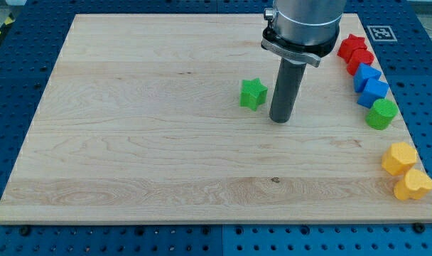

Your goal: Push the green circle towards the green star

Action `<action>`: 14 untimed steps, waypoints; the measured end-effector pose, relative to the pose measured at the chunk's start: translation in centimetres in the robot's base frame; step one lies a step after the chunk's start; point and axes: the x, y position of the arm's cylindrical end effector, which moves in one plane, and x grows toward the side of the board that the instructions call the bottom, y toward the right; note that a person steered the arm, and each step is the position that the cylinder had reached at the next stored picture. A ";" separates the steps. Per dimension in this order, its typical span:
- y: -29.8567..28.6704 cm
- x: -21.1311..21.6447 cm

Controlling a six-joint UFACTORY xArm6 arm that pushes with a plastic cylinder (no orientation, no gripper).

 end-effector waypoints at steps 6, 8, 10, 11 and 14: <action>10.1 3.6; 11.8 3.8; 13.5 3.3; 13.9 3.2; 16.5 3.1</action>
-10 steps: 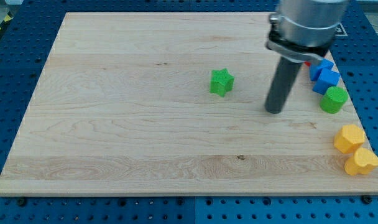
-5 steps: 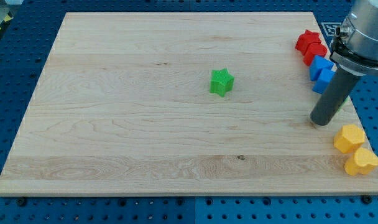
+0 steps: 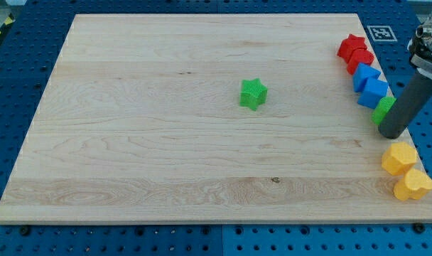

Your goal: Push the green circle towards the green star

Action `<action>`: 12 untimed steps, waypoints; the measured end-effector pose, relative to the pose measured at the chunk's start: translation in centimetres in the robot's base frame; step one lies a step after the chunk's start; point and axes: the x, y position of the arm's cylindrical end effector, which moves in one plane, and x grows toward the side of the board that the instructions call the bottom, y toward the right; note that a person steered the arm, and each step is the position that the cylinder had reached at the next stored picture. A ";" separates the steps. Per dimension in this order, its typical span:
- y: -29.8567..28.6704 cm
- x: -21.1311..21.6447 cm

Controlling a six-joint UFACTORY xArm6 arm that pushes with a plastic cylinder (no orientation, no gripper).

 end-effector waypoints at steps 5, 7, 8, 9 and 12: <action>4.9 -1.7; 3.7 -2.0; 2.5 -2.0; 1.3 -2.0; 1.3 -2.0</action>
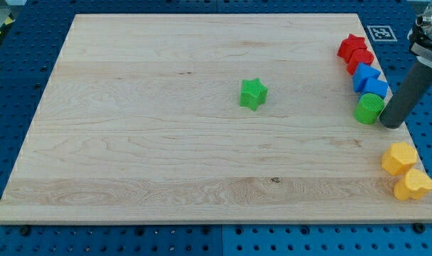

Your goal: Push the green circle towards the green star

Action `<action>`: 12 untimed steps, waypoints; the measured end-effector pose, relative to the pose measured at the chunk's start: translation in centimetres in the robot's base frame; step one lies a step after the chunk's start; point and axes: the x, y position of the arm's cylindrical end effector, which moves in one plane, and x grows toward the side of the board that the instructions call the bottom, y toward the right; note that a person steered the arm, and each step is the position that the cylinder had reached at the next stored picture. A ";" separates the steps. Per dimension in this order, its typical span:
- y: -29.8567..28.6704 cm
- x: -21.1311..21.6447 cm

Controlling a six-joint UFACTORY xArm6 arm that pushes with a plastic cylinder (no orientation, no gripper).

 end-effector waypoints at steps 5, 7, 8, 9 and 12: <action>-1.9 -1.7; -2.0 -1.0; -3.9 -1.0; -5.4 -1.0; -4.5 -1.4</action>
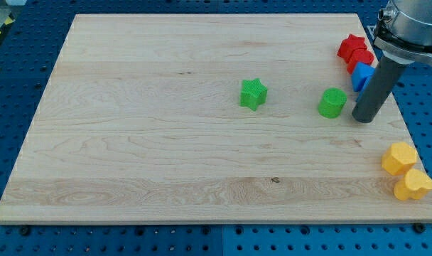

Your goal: Push the green circle towards the green star

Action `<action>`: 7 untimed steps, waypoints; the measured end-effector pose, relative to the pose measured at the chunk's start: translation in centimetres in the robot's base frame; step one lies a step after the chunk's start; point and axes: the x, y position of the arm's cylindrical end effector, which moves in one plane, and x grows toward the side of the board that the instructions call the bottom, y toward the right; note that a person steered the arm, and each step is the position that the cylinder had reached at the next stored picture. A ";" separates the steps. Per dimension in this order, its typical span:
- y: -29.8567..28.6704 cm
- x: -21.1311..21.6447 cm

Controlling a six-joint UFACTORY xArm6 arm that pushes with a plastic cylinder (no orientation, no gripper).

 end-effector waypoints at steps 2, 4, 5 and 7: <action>-0.9 -0.4; -1.2 -2.8; -1.2 -2.8; -4.3 -2.8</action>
